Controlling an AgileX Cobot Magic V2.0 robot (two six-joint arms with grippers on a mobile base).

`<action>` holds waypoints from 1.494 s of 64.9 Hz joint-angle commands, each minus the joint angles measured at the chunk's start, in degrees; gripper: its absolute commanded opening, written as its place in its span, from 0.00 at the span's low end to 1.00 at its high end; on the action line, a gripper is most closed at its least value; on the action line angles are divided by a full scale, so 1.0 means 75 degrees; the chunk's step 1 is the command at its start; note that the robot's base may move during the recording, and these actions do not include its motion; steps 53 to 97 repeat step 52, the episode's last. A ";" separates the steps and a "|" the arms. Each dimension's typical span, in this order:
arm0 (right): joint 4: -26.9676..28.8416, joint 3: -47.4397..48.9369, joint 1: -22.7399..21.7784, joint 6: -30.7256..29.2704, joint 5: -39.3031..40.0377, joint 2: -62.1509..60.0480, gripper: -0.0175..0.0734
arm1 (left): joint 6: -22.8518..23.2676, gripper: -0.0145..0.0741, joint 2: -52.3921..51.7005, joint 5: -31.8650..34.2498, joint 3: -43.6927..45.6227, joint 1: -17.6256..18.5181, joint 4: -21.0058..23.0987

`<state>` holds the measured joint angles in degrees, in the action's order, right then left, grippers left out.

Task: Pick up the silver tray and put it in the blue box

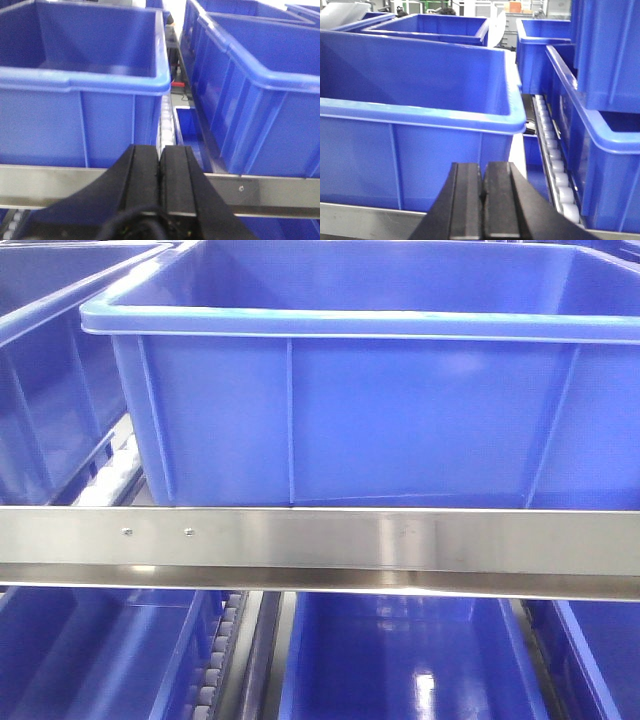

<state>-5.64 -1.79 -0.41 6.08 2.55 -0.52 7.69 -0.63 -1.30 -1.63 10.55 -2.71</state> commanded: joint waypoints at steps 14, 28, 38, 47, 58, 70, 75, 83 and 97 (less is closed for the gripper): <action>-0.0001 -0.0015 -0.0054 -0.0070 0.0690 -0.0165 0.25 | 0.0088 0.05 -0.0149 0.0662 0.0025 -0.0008 0.0082; -0.0001 -0.0015 -0.0054 -0.0070 0.0690 -0.0165 0.25 | 0.0088 0.05 -0.0149 0.0647 0.0025 -0.0008 0.0082; -0.0001 -0.0015 -0.0054 -0.0070 0.0690 -0.0165 0.25 | 0.0088 0.05 -0.0149 0.0647 0.0025 -0.0008 0.0082; -0.0001 -0.0015 -0.0054 -0.0070 0.0690 -0.0165 0.25 | 0.0088 0.05 -0.0149 0.0647 0.0025 -0.0008 0.0082; -0.0001 -0.0015 -0.0054 -0.0070 0.0690 -0.0165 0.25 | 0.0088 0.05 -0.0149 0.0647 0.0025 -0.0008 0.0082; -0.0001 -0.0015 -0.0054 -0.0070 0.0690 -0.0165 0.25 | 0.0088 0.05 -0.0149 0.0647 0.0025 -0.0008 0.0082; -0.0001 -0.0015 -0.0054 -0.0070 0.0690 -0.0165 0.25 | 0.0088 0.05 -0.0149 0.0647 0.0025 -0.0008 0.0082; -0.0001 -0.0015 -0.0054 -0.0070 0.0690 -0.0165 0.25 | 0.0088 0.05 -0.0149 0.0647 0.0025 -0.0008 0.0082; -0.0001 -0.0015 -0.0054 -0.0070 0.0690 -0.0165 0.25 | 0.0088 0.05 -0.0149 0.0647 0.0025 -0.0008 0.0082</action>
